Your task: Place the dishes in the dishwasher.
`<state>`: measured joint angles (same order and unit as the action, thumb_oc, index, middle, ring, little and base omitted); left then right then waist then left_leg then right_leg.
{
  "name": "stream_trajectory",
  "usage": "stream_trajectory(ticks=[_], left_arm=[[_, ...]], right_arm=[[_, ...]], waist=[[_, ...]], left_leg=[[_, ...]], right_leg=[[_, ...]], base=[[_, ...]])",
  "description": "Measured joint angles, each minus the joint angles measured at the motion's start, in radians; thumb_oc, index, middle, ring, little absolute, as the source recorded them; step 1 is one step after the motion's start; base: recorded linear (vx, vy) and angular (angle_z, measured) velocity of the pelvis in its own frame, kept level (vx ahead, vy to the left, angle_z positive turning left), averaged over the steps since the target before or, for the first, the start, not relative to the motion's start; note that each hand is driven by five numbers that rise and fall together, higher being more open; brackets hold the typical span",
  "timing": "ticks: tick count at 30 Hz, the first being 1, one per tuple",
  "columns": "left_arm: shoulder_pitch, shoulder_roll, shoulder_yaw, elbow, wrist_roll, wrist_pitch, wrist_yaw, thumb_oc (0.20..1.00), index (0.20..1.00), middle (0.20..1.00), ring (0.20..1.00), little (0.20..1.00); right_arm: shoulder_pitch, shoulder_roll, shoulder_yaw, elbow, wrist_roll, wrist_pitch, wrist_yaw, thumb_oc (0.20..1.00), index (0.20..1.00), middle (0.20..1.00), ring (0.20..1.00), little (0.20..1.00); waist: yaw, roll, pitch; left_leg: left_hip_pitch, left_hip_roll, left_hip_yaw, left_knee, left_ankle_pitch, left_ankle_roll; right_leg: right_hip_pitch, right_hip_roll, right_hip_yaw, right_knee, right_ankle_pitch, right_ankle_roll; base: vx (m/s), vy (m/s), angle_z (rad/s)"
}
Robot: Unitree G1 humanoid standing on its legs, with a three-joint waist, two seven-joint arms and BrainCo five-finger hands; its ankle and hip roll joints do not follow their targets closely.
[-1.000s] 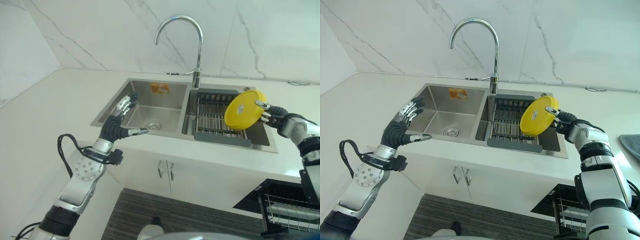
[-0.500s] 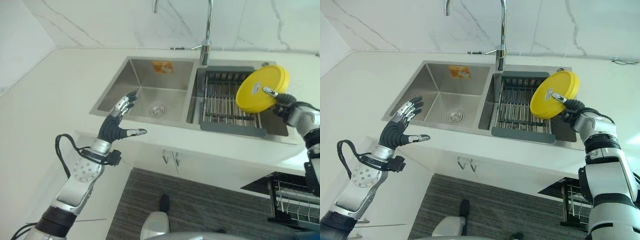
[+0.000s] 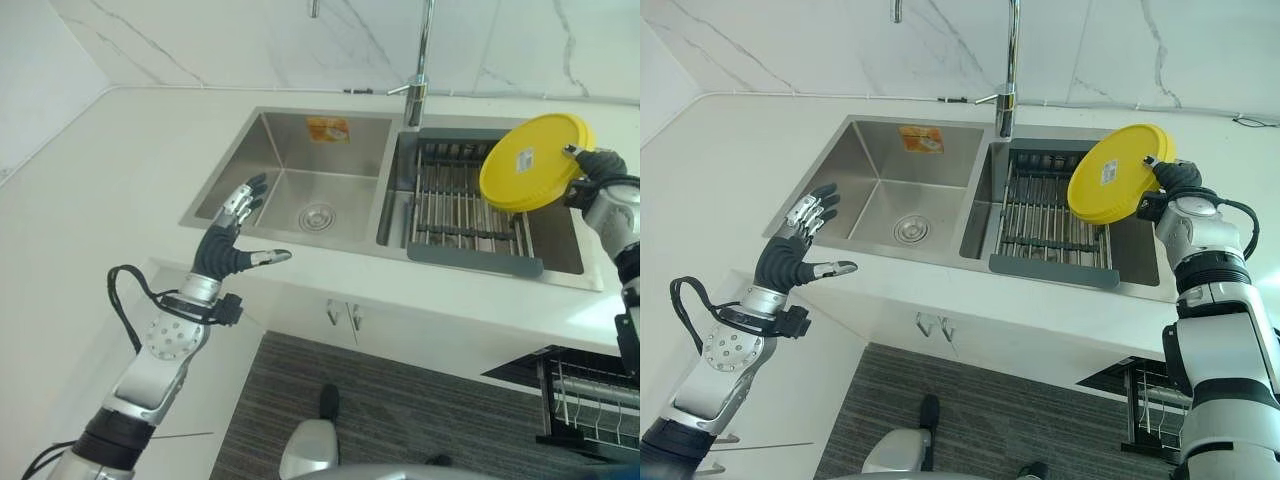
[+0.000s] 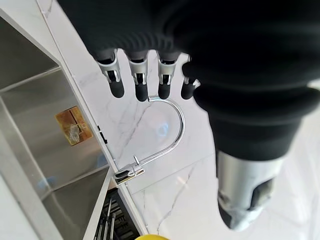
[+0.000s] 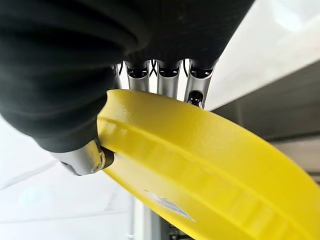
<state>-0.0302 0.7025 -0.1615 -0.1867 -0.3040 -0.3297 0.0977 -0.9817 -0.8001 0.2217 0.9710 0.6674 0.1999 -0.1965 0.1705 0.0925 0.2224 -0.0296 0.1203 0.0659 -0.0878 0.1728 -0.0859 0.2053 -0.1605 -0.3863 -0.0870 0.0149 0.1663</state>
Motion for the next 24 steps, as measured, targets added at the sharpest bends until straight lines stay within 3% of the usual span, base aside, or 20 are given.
stream_trajectory(ticks=[6, 12, 16, 21, 24], left_arm=[[0.002, 0.000, -0.003, 0.000, 0.000, -0.006, 0.000, 1.000, 1.000, 1.000, 1.000, 1.000], [0.005, -0.028, -0.003, -0.002, 0.000, -0.008, -0.009, 1.000, 1.000, 1.000, 1.000, 1.000], [0.043, -0.046, 0.003, -0.003, 0.000, -0.008, -0.026, 1.000, 1.000, 1.000, 1.000, 1.000], [0.078, -0.064, 0.003, -0.003, 0.000, -0.023, -0.060, 1.000, 1.000, 1.000, 1.000, 1.000], [0.096, -0.096, 0.002, -0.004, 0.000, -0.032, -0.063, 1.000, 1.000, 1.000, 1.000, 1.000]], right_arm=[[0.021, 0.012, -0.002, 0.000, 0.004, -0.017, 0.000, 0.200, 0.200, 0.200, 0.200, 0.200], [0.091, 0.090, -0.074, -0.064, 0.132, -0.037, 0.024, 0.200, 0.200, 0.200, 0.200, 0.200], [0.168, 0.133, -0.117, -0.201, 0.229, -0.063, 0.055, 0.200, 0.200, 0.200, 0.200, 0.200], [0.306, 0.210, -0.155, -0.469, 0.377, -0.086, 0.071, 0.200, 0.200, 0.200, 0.200, 0.200], [0.394, 0.228, -0.163, -0.738, 0.376, -0.106, 0.044, 0.200, 0.200, 0.200, 0.200, 0.200]], waist=[[0.001, -0.004, 0.001], [-0.002, -0.033, -0.002], [-0.003, -0.048, -0.004], [-0.006, -0.095, -0.032], [-0.023, -0.109, -0.039]], left_leg=[[0.016, 0.000, 0.001, 0.000, 0.000, 0.000], [0.035, 0.002, 0.002, 0.000, -0.002, 0.002], [0.051, 0.000, 0.004, 0.000, -0.004, 0.005], [0.052, 0.001, 0.006, 0.000, -0.007, 0.009], [0.053, 0.002, 0.008, 0.000, -0.012, 0.017]], right_leg=[[0.017, 0.000, 0.000, 0.000, 0.001, 0.002], [0.035, 0.000, 0.001, 0.000, 0.001, 0.003], [0.053, -0.001, -0.001, 0.000, 0.001, 0.002], [0.054, 0.000, -0.001, 0.000, 0.000, 0.000], [0.054, 0.001, 0.002, 0.000, 0.000, 0.000]], base=[[0.00, 0.000, 0.00], [0.00, 0.011, 0.00], [0.02, 0.012, 0.01], [0.00, 0.000, 0.00], [-0.01, -0.008, -0.01]])
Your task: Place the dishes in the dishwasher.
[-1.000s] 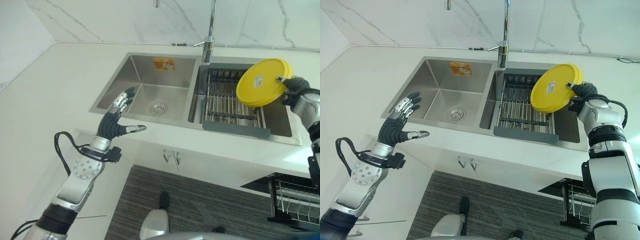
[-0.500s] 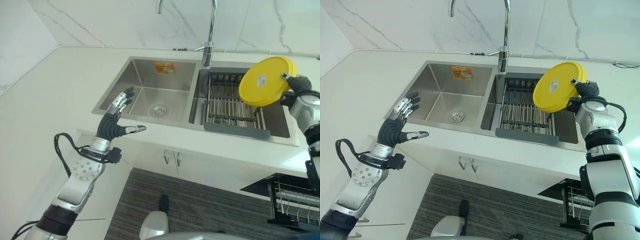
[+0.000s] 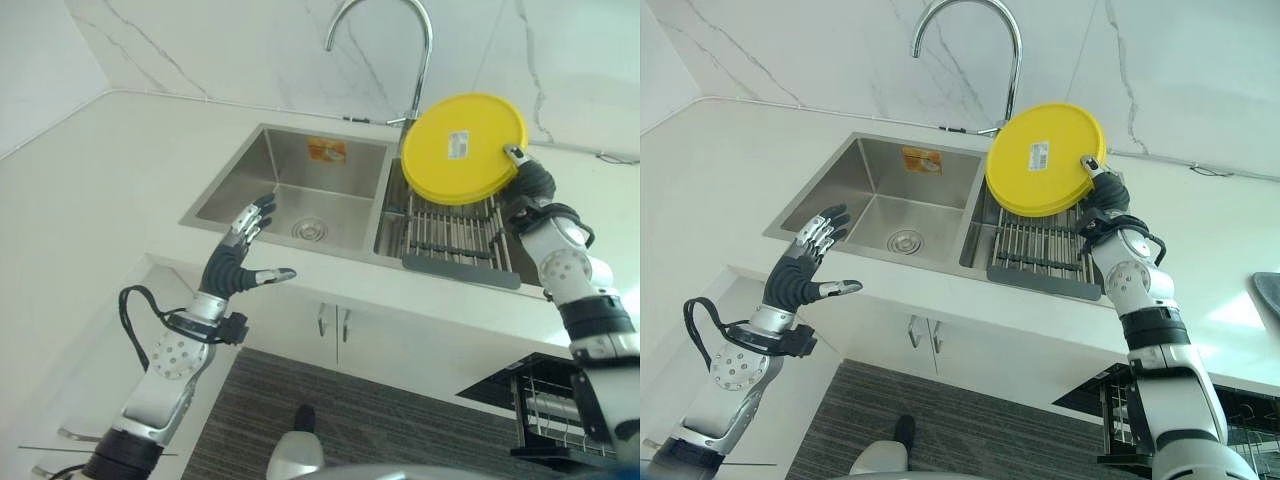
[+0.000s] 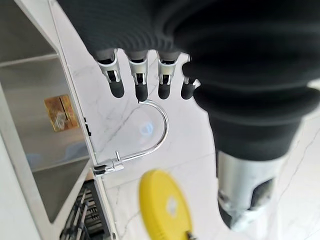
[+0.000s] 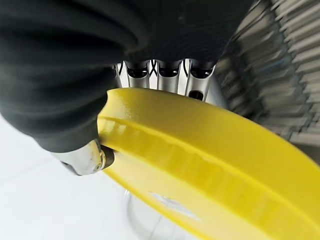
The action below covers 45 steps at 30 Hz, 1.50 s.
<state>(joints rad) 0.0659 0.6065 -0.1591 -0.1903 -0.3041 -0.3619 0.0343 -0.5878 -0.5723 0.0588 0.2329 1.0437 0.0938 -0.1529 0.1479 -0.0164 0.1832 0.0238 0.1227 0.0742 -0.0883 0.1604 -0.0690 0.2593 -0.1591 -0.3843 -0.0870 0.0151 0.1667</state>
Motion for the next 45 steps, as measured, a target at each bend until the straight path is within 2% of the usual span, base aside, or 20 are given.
stream_trajectory(ticks=[5, 9, 10, 11, 12, 18, 21, 23, 24, 26, 27, 33, 34, 36, 38, 39, 40, 41, 42, 45], left_arm=[[0.014, -0.028, 0.000, -0.022, 0.000, -0.028, 0.004, 1.000, 1.000, 1.000, 1.000, 1.000], [0.006, -0.093, 0.000, -0.119, 0.000, -0.035, 0.013, 1.000, 1.000, 1.000, 1.000, 1.000], [0.009, -0.120, 0.000, -0.114, 0.004, -0.063, 0.021, 1.000, 1.000, 1.000, 1.000, 1.000], [0.010, -0.127, 0.002, -0.109, 0.007, -0.069, 0.038, 1.000, 1.000, 1.000, 1.000, 1.000], [-0.022, -0.121, 0.001, -0.099, 0.017, -0.068, 0.047, 1.000, 1.000, 1.000, 1.000, 1.000], [-0.105, -0.089, -0.002, -0.121, 0.092, -0.069, 0.084, 1.000, 1.000, 1.000, 1.000, 1.000], [-0.116, -0.040, -0.016, -0.122, 0.125, -0.066, 0.083, 1.000, 1.000, 1.000, 1.000, 1.000], [-0.111, -0.024, -0.016, -0.125, 0.128, -0.069, 0.085, 1.000, 1.000, 1.000, 1.000, 1.000], [-0.120, -0.023, -0.020, -0.124, 0.129, -0.068, 0.083, 1.000, 1.000, 1.000, 1.000, 1.000], [-0.132, -0.041, -0.027, -0.127, 0.129, -0.067, 0.083, 1.000, 1.000, 1.000, 1.000, 1.000], [-0.152, -0.047, -0.051, -0.142, 0.133, -0.061, 0.083, 1.000, 1.000, 1.000, 1.000, 1.000], [-0.164, -0.060, -0.087, -0.141, 0.178, -0.054, 0.052, 1.000, 1.000, 1.000, 1.000, 1.000], [-0.183, -0.087, -0.092, -0.114, 0.178, -0.054, 0.041, 1.000, 1.000, 1.000, 1.000, 1.000], [-0.206, -0.077, -0.114, -0.095, 0.179, -0.052, 0.025, 1.000, 1.000, 1.000, 1.000, 1.000], [-0.205, -0.039, -0.110, -0.093, 0.179, -0.051, 0.013, 1.000, 1.000, 1.000, 1.000, 1.000], [-0.207, -0.026, -0.101, -0.096, 0.181, -0.051, 0.006, 1.000, 1.000, 1.000, 1.000, 1.000], [-0.195, -0.036, -0.088, -0.107, 0.198, -0.054, 0.004, 1.000, 1.000, 1.000, 1.000, 1.000], [-0.172, -0.086, -0.097, -0.107, 0.210, -0.052, 0.004, 1.000, 1.000, 1.000, 1.000, 1.000], [-0.170, -0.103, -0.114, -0.108, 0.225, -0.052, 0.004, 1.000, 1.000, 1.000, 1.000, 1.000], [-0.177, -0.103, -0.109, -0.110, 0.242, -0.053, 0.016, 1.000, 1.000, 1.000, 1.000, 1.000]], right_arm=[[0.130, 0.011, -0.009, -0.315, -0.026, -0.022, -0.044, 0.200, 0.200, 0.200, 0.200, 0.200], [0.254, 0.124, -0.031, -0.446, -0.112, -0.036, -0.064, 0.200, 0.200, 0.200, 0.200, 0.200], [0.280, 0.143, -0.018, -0.445, -0.117, -0.058, -0.062, 0.200, 0.200, 0.200, 0.200, 0.200], [0.304, 0.169, 0.007, -0.447, -0.122, -0.068, -0.060, 0.200, 0.200, 0.200, 0.200, 0.200], [0.334, 0.185, 0.011, -0.446, -0.126, -0.073, -0.054, 0.200, 0.200, 0.200, 0.200, 0.200], [0.530, 0.178, -0.042, -0.579, -0.142, -0.139, -0.019, 0.200, 0.200, 0.200, 0.200, 0.200], [0.505, 0.158, -0.069, -0.554, -0.142, -0.170, 0.006, 0.200, 0.200, 0.200, 0.200, 0.200], [0.449, 0.155, -0.070, -0.547, -0.142, -0.177, 0.024, 0.200, 0.200, 0.200, 0.200, 0.200], [0.436, 0.154, -0.071, -0.547, -0.142, -0.180, 0.032, 0.200, 0.200, 0.200, 0.200, 0.200], [0.435, 0.144, -0.076, -0.548, -0.148, -0.198, 0.037, 0.200, 0.200, 0.200, 0.200, 0.200], [0.441, 0.134, -0.079, -0.549, -0.163, -0.200, 0.036, 0.200, 0.200, 0.200, 0.200, 0.200], [0.443, 0.132, -0.069, -0.541, -0.180, -0.213, 0.059, 0.200, 0.200, 0.200, 0.200, 0.200], [0.442, 0.126, -0.075, -0.536, -0.180, -0.215, 0.062, 0.200, 0.200, 0.200, 0.200, 0.200], [0.441, 0.114, -0.074, -0.536, -0.180, -0.213, 0.074, 0.200, 0.200, 0.200, 0.200, 0.200], [0.441, 0.114, -0.073, -0.535, -0.179, -0.213, 0.079, 0.200, 0.200, 0.200, 0.200, 0.200], [0.444, 0.114, -0.073, -0.536, -0.178, -0.213, 0.079, 0.200, 0.200, 0.200, 0.200, 0.200], [0.434, 0.102, -0.072, -0.535, -0.177, -0.211, 0.080, 0.200, 0.200, 0.200, 0.200, 0.200], [0.421, 0.078, -0.074, -0.534, -0.176, -0.211, 0.080, 0.200, 0.200, 0.200, 0.200, 0.200], [0.403, 0.053, -0.074, -0.530, -0.175, -0.208, 0.078, 0.200, 0.200, 0.200, 0.200, 0.200], [0.352, -0.009, -0.071, -0.525, -0.158, -0.198, 0.078, 0.200, 0.200, 0.200, 0.200, 0.200]], waist=[[-0.031, -0.015, -0.010], [-0.092, -0.007, -0.022], [-0.072, -0.017, -0.018], [-0.065, 0.001, -0.021], [-0.108, -0.003, -0.020], [-0.167, -0.079, 0.024], [-0.164, -0.104, 0.054], [-0.112, -0.097, 0.091], [-0.122, -0.109, 0.098], [-0.140, -0.095, 0.106], [-0.146, -0.064, 0.115], [-0.133, -0.033, 0.113], [-0.135, -0.012, 0.114], [-0.110, 0.009, 0.110], [-0.108, -0.007, 0.101], [-0.109, -0.031, 0.091], [-0.089, -0.028, 0.082], [-0.093, 0.034, 0.080], [-0.101, 0.061, 0.076], [-0.154, 0.090, 0.058]], left_leg=[[0.011, 0.014, 0.018, 0.000, -0.001, 0.002], [0.012, 0.015, 0.047, 0.023, -0.013, -0.005], [0.017, -0.044, -0.048, 0.065, -0.076, 0.007], [0.043, -0.071, -0.053, 0.048, -0.094, 0.026], [0.057, -0.086, -0.037, 0.030, -0.084, 0.025], [0.089, -0.105, 0.042, 0.005, -0.099, 0.035], [0.108, -0.086, 0.105, 0.004, -0.110, 0.033], [0.136, -0.084, 0.125, 0.004, -0.134, 0.051], [0.136, -0.096, 0.135, -0.003, -0.136, 0.055], [0.135, -0.093, 0.151, -0.001, -0.138, 0.060], [0.138, -0.070, 0.152, 0.005, -0.132, 0.059], [0.158, -0.016, 0.178, 0.005, -0.119, 0.036], [0.159, 0.003, 0.177, 0.011, -0.119, 0.035], [0.158, 0.039, 0.175, 0.040, -0.135, 0.007], [0.160, 0.091, 0.141, 0.041, -0.115, -0.045], [0.153, 0.117, 0.115, 0.051, -0.104, -0.063], [0.161, 0.160, 0.106, 0.055, -0.108, -0.078], [0.152, 0.231, 0.102, 0.058, -0.091, -0.070], [0.151, 0.246, 0.101, 0.059, -0.066, -0.066], [0.146, 0.258, 0.142, 0.093, -0.049, -0.047]], right_leg=[[-0.003, 0.009, 0.021, 0.000, 0.000, 0.000], [-0.060, 0.003, 0.110, 0.008, -0.015, -0.007], [-0.082, -0.028, 0.185, 0.009, -0.002, -0.007], [-0.093, -0.034, 0.240, 0.007, 0.023, 0.000], [-0.102, -0.047, 0.254, 0.002, 0.047, 0.020], [-0.148, -0.070, 0.326, 0.025, 0.065, 0.034], [-0.186, -0.041, 0.278, 0.039, 0.120, 0.016], [-0.231, -0.014, 0.134, 0.037, 0.206, -0.015], [-0.223, -0.028, 0.094, 0.009, 0.201, -0.008], [-0.221, -0.037, 0.083, 0.005, 0.126, 0.069], [-0.247, -0.028, 0.095, 0.146, 0.093, -0.013], [-0.204, -0.010, 0.047, 0.082, 0.065, -0.013], [-0.212, -0.057, 0.032, 0.130, 0.066, -0.007], [-0.202, -0.234, 0.019, 0.088, 0.129, 0.053], [-0.164, -0.278, 0.057, 0.007, 0.185, 0.060], [-0.138, -0.229, 0.119, 0.020, 0.201, 0.046], [-0.133, -0.179, 0.076, 0.036, 0.127, 0.101], [-0.140, -0.099, 0.074, 0.042, 0.127, 0.061], [-0.150, -0.057, 0.078, 0.043, 0.117, 0.034], [-0.168, 0.014, 0.098, 0.041, 0.098, -0.018]], base=[[-0.06, 0.005, -0.14], [-0.08, 0.208, -0.56], [-0.04, 0.265, -1.55], [-0.02, 0.208, -1.41], [0.01, 0.260, -1.17], [-0.03, 0.128, -0.40], [-0.07, 0.037, -0.70], [-0.12, 0.068, -1.42], [-0.11, 0.076, -0.88], [-0.08, 0.004, -0.17], [-0.05, -0.134, -0.12], [0.00, -0.304, -0.09], [0.02, -0.450, -0.01], [0.00, -0.502, -0.05], [-0.05, -0.641, 0.18], [-0.09, -0.634, 0.20], [-0.09, -0.605, 0.05], [-0.08, -0.525, -0.25], [-0.06, -0.430, -0.27], [-0.07, -0.381, -0.33]])
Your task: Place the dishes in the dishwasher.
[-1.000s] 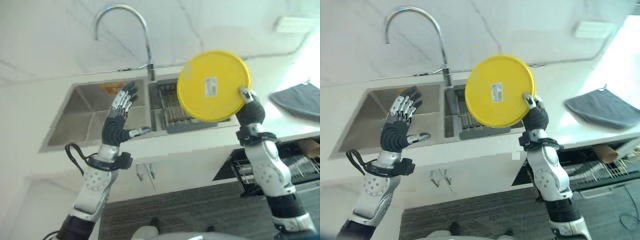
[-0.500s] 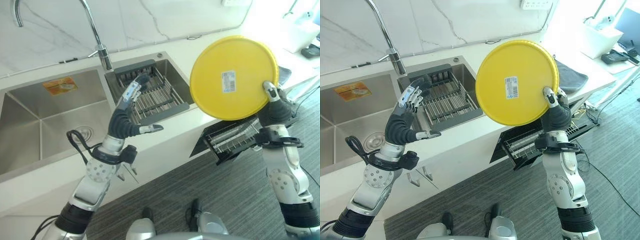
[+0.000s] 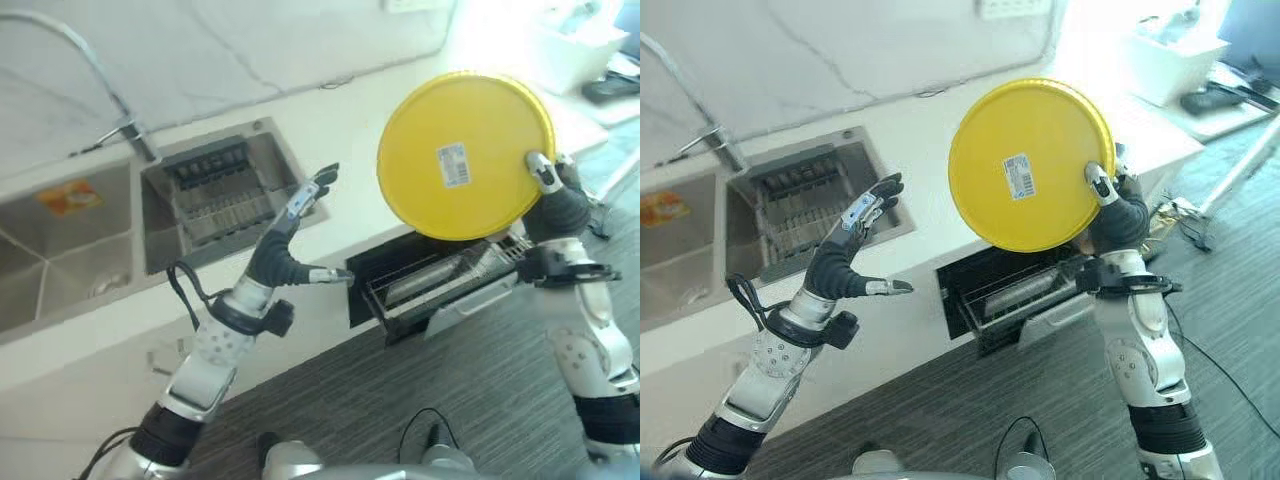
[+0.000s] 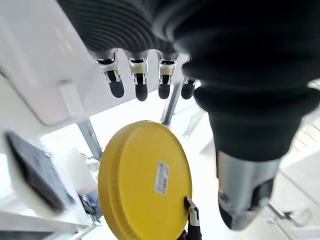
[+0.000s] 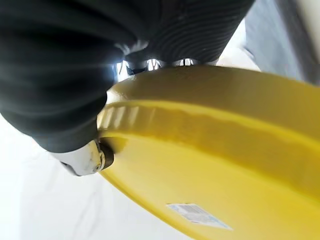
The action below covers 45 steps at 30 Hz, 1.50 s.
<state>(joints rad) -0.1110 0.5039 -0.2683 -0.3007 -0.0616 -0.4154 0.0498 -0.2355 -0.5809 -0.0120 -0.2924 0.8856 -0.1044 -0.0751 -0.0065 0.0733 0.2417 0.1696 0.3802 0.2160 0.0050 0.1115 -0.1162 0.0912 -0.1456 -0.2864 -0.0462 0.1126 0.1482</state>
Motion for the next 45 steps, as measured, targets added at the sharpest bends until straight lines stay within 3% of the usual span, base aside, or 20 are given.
stream_trajectory(ticks=[3, 4, 5, 6, 7, 8, 9, 10, 12, 14, 21, 28, 33, 39, 45], left_arm=[[-0.001, 0.000, 0.005, 0.023, 0.003, -0.002, 0.024, 1.000, 1.000, 1.000, 1.000, 1.000], [-0.001, -0.002, 0.002, 0.040, 0.003, -0.003, 0.025, 1.000, 1.000, 1.000, 1.000, 1.000], [-0.003, -0.007, -0.005, 0.053, 0.003, -0.003, 0.025, 1.000, 1.000, 1.000, 1.000, 1.000], [0.001, -0.014, -0.013, 0.055, 0.003, -0.006, 0.024, 1.000, 1.000, 1.000, 1.000, 1.000], [0.000, -0.013, -0.018, 0.055, 0.004, -0.013, 0.022, 1.000, 1.000, 1.000, 1.000, 1.000], [-0.004, -0.011, -0.015, 0.049, 0.004, -0.025, 0.022, 1.000, 1.000, 1.000, 1.000, 1.000], [-0.010, -0.012, -0.016, 0.046, 0.004, -0.032, 0.019, 1.000, 1.000, 1.000, 1.000, 1.000], [-0.021, -0.011, -0.015, 0.048, 0.004, -0.034, 0.018, 1.000, 1.000, 1.000, 1.000, 1.000], [-0.018, 0.031, -0.012, 0.052, 0.004, -0.006, 0.025, 1.000, 1.000, 1.000, 1.000, 1.000], [0.026, 0.082, 0.019, 0.050, 0.002, 0.025, 0.022, 1.000, 1.000, 1.000, 1.000, 1.000], [0.084, 0.080, 0.022, 0.052, -0.002, 0.127, -0.072, 1.000, 1.000, 1.000, 1.000, 1.000], [0.041, 0.074, -0.135, 0.178, -0.006, 0.218, -0.154, 1.000, 1.000, 1.000, 1.000, 1.000], [0.002, 0.044, -0.210, 0.307, 0.008, 0.237, -0.148, 1.000, 1.000, 1.000, 1.000, 1.000], [-0.042, 0.041, -0.206, 0.255, 0.043, 0.215, -0.134, 1.000, 1.000, 1.000, 1.000, 1.000], [0.081, 0.046, -0.203, 0.342, 0.042, 0.247, -0.232, 1.000, 1.000, 1.000, 1.000, 1.000]], right_arm=[[-0.034, 0.015, 0.017, 0.000, -0.002, 0.034, 0.006, 0.200, 0.200, 0.200, 0.200, 0.200], [-0.030, 0.020, 0.024, 0.000, -0.006, 0.040, 0.004, 0.200, 0.200, 0.200, 0.200, 0.200], [-0.024, 0.019, 0.027, 0.000, -0.016, 0.043, 0.003, 0.200, 0.200, 0.200, 0.200, 0.200], [-0.023, 0.018, 0.026, 0.000, -0.022, 0.045, 0.000, 0.200, 0.200, 0.200, 0.200, 0.200], [-0.024, 0.013, 0.026, 0.000, -0.022, 0.043, -0.003, 0.200, 0.200, 0.200, 0.200, 0.200], [-0.024, 0.007, 0.025, 0.000, -0.022, 0.035, -0.011, 0.200, 0.200, 0.200, 0.200, 0.200], [-0.015, 0.019, 0.021, 0.001, -0.024, 0.030, -0.020, 0.200, 0.200, 0.200, 0.200, 0.200], [-0.014, 0.057, 0.020, 0.001, -0.026, 0.028, -0.023, 0.200, 0.200, 0.200, 0.200, 0.200], [0.018, 0.098, 0.021, -0.001, -0.062, 0.025, -0.021, 0.200, 0.200, 0.200, 0.200, 0.200], [0.092, 0.103, 0.010, -0.004, -0.072, 0.022, -0.022, 0.200, 0.200, 0.200, 0.200, 0.200], [0.087, 0.102, 0.002, -0.004, -0.156, 0.005, -0.084, 0.200, 0.200, 0.200, 0.200, 0.200], [0.068, 0.091, 0.001, -0.004, -0.190, -0.007, -0.095, 0.200, 0.200, 0.200, 0.200, 0.200], [0.042, 0.067, 0.003, -0.004, -0.219, -0.011, -0.088, 0.200, 0.200, 0.200, 0.200, 0.200], [0.006, 0.059, 0.004, -0.004, -0.257, -0.010, -0.086, 0.200, 0.200, 0.200, 0.200, 0.200], [0.006, 0.004, 0.004, -0.004, -0.333, -0.008, -0.072, 0.200, 0.200, 0.200, 0.200, 0.200]], waist=[[-0.009, -0.006, -0.006], [-0.003, -0.015, -0.009], [-0.004, -0.035, -0.009], [0.005, -0.049, -0.006], [0.014, -0.055, -0.009], [0.010, -0.033, -0.019], [0.003, -0.012, -0.029], [0.002, -0.013, -0.029], [0.002, -0.071, -0.029], [0.021, -0.101, -0.055], [0.042, -0.106, -0.060], [-0.016, -0.081, -0.077], [-0.068, -0.072, -0.083], [-0.063, -0.071, -0.083], [-0.055, -0.069, -0.085]], left_leg=[[-0.066, 0.012, -0.006, 0.068, 0.099, 0.004], [-0.103, 0.010, 0.018, 0.090, 0.160, 0.006], [-0.140, -0.004, 0.013, 0.103, 0.228, -0.014], [-0.163, -0.035, 0.009, 0.115, 0.209, -0.047], [-0.169, -0.108, 0.005, 0.100, 0.107, -0.063], [-0.147, -0.171, 0.022, 0.014, 0.067, -0.054], [-0.124, -0.173, 0.043, -0.044, 0.031, -0.018], [-0.094, -0.176, 0.032, -0.096, 0.001, -0.002], [-0.075, -0.230, 0.036, -0.096, -0.029, 0.008], [-0.041, -0.255, 0.041, -0.097, -0.054, 0.017], [-0.047, -0.250, 0.035, -0.090, -0.048, 0.020], [-0.023, -0.222, 0.071, -0.091, -0.057, 0.007], [-0.011, -0.203, 0.108, -0.091, -0.060, -0.003], [-0.010, -0.191, 0.122, -0.091, -0.056, -0.010], [-0.010, -0.193, 0.121, -0.092, -0.057, -0.010]], right_leg=[[-0.056, 0.012, 0.034, 0.021, -0.010, -0.025], [-0.067, 0.010, 0.030, 0.017, -0.016, -0.037], [-0.067, -0.002, 0.019, 0.002, -0.015, -0.052], [-0.061, -0.024, 0.009, -0.017, -0.008, -0.061], [-0.060, -0.042, 0.000, -0.035, -0.006, -0.061], [-0.061, -0.033, -0.013, -0.041, 0.007, -0.058], [-0.059, -0.006, -0.033, -0.046, 0.012, -0.059], [-0.059, 0.007, -0.033, -0.046, 0.015, -0.056], [-0.052, -0.037, 0.002, -0.046, 0.023, -0.044], [-0.020, -0.064, 0.000, -0.046, 0.018, -0.020], [-0.020, -0.054, -0.024, -0.041, 0.032, -0.008], [-0.027, -0.031, 0.009, -0.047, 0.004, -0.023], [-0.043, -0.005, 0.046, -0.047, 0.007, -0.035], [-0.047, 0.009, 0.060, -0.046, 0.027, -0.038], [-0.044, 0.005, 0.058, -0.046, 0.022, -0.034]], base=[[-0.09, -0.276, -0.34], [-0.06, -0.108, 0.29], [-0.02, -0.012, 0.44], [-0.01, 0.044, 0.49], [0.02, 0.119, 0.42], [0.06, 0.172, 0.48], [0.10, 0.188, 0.38], [0.15, 0.168, 0.10], [0.17, 0.136, -0.17], [0.09, 0.062, -0.03], [-0.01, -0.003, 0.05], [0.05, -0.037, -0.15], [0.05, -0.037, -0.28], [0.00, -0.012, -0.08], [0.02, 0.002, 0.01]])
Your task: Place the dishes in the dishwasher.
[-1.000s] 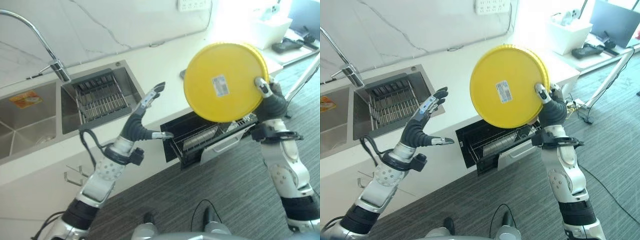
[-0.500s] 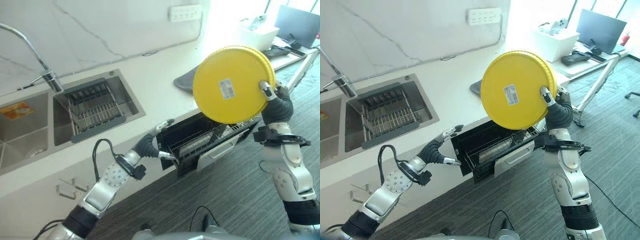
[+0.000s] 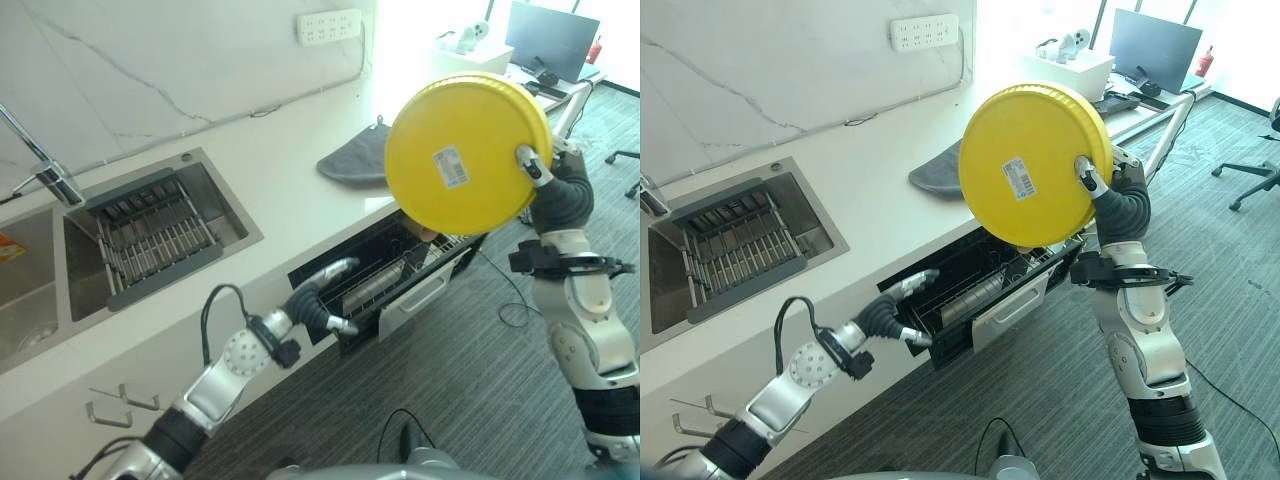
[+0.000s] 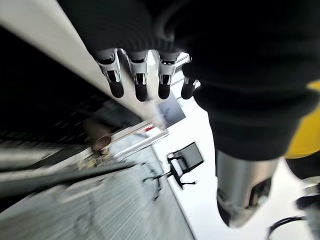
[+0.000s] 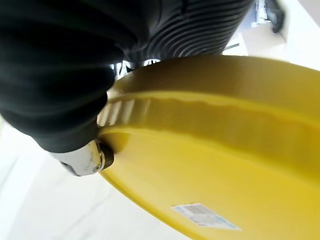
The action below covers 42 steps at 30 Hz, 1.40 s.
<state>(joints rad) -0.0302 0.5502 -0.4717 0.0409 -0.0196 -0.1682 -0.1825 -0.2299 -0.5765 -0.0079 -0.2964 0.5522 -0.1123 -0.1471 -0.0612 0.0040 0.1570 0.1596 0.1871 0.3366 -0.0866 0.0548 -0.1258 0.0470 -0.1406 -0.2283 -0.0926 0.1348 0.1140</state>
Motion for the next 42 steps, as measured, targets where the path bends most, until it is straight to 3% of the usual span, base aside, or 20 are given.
stream_trajectory(ticks=[7, 15, 21, 25, 32, 37, 42], left_arm=[[0.161, -0.008, 0.023, 0.291, -0.018, 0.048, -0.037, 1.000, 1.000, 1.000, 1.000, 1.000], [0.297, -0.181, 0.245, 0.705, -0.057, 0.020, 0.020, 1.000, 1.000, 1.000, 1.000, 1.000], [0.294, -0.182, 0.287, 0.724, -0.047, -0.020, 0.071, 1.000, 1.000, 1.000, 1.000, 1.000], [0.288, -0.183, 0.299, 0.719, -0.047, -0.032, 0.094, 1.000, 1.000, 1.000, 1.000, 1.000], [0.292, -0.173, 0.296, 0.706, -0.048, -0.035, 0.104, 1.000, 1.000, 1.000, 1.000, 1.000], [0.291, -0.164, 0.295, 0.706, -0.048, -0.047, 0.105, 1.000, 1.000, 1.000, 1.000, 1.000], [0.291, -0.157, 0.282, 0.706, -0.048, -0.050, 0.106, 1.000, 1.000, 1.000, 1.000, 1.000]], right_arm=[[0.002, -0.099, -0.001, 0.001, -0.171, 0.000, 0.033, 0.200, 0.200, 0.200, 0.200, 0.200], [0.058, -0.184, -0.035, 0.011, -0.384, -0.006, 0.092, 0.200, 0.200, 0.200, 0.200, 0.200], [0.097, -0.271, -0.080, 0.014, -0.614, -0.019, 0.098, 0.200, 0.200, 0.200, 0.200, 0.200], [0.128, -0.405, -0.102, 0.056, -0.808, -0.072, 0.087, 0.200, 0.200, 0.200, 0.200, 0.200], [0.180, -0.499, -0.113, 0.062, -0.990, -0.162, 0.071, 0.200, 0.200, 0.200, 0.200, 0.200], [0.179, -0.514, -0.095, 0.050, -1.107, -0.232, 0.076, 0.200, 0.200, 0.200, 0.200, 0.200], [0.155, -0.535, 0.020, 0.057, -1.146, -0.253, 0.107, 0.200, 0.200, 0.200, 0.200, 0.200]], waist=[[0.019, 0.011, -0.007], [0.039, 0.001, -0.015], [0.043, -0.005, -0.019], [0.041, -0.014, -0.024], [0.041, -0.015, -0.024], [0.042, -0.015, -0.024], [0.051, -0.014, -0.024]], left_leg=[[-0.003, 0.000, -0.001, -0.002, -0.003, 0.005], [-0.013, 0.000, -0.012, 0.000, -0.005, 0.004], [-0.018, 0.000, -0.022, 0.000, -0.005, 0.004], [-0.019, 0.001, -0.024, 0.000, -0.005, 0.004], [-0.021, 0.001, -0.027, 0.000, -0.006, 0.005], [-0.021, 0.001, -0.028, 0.000, -0.006, 0.006], [-0.022, 0.000, -0.032, 0.000, -0.006, 0.006]], right_leg=[[-0.002, -0.001, -0.001, 0.000, -0.008, 0.004], [-0.005, -0.001, -0.006, 0.000, -0.017, 0.001], [-0.003, -0.002, -0.015, 0.000, -0.014, 0.008], [-0.002, -0.002, -0.021, 0.000, -0.015, 0.009], [-0.002, -0.003, -0.024, 0.000, -0.016, 0.009], [-0.002, -0.003, -0.026, 0.000, -0.016, 0.009], [0.000, -0.004, -0.028, 0.000, -0.017, 0.010]], base=[[0.00, 0.000, 0.00], [0.00, -0.008, 0.03], [0.00, -0.007, 0.04], [0.00, 0.000, 0.00], [0.00, 0.000, 0.00], [0.00, 0.000, 0.00], [0.00, 0.000, 0.01]])
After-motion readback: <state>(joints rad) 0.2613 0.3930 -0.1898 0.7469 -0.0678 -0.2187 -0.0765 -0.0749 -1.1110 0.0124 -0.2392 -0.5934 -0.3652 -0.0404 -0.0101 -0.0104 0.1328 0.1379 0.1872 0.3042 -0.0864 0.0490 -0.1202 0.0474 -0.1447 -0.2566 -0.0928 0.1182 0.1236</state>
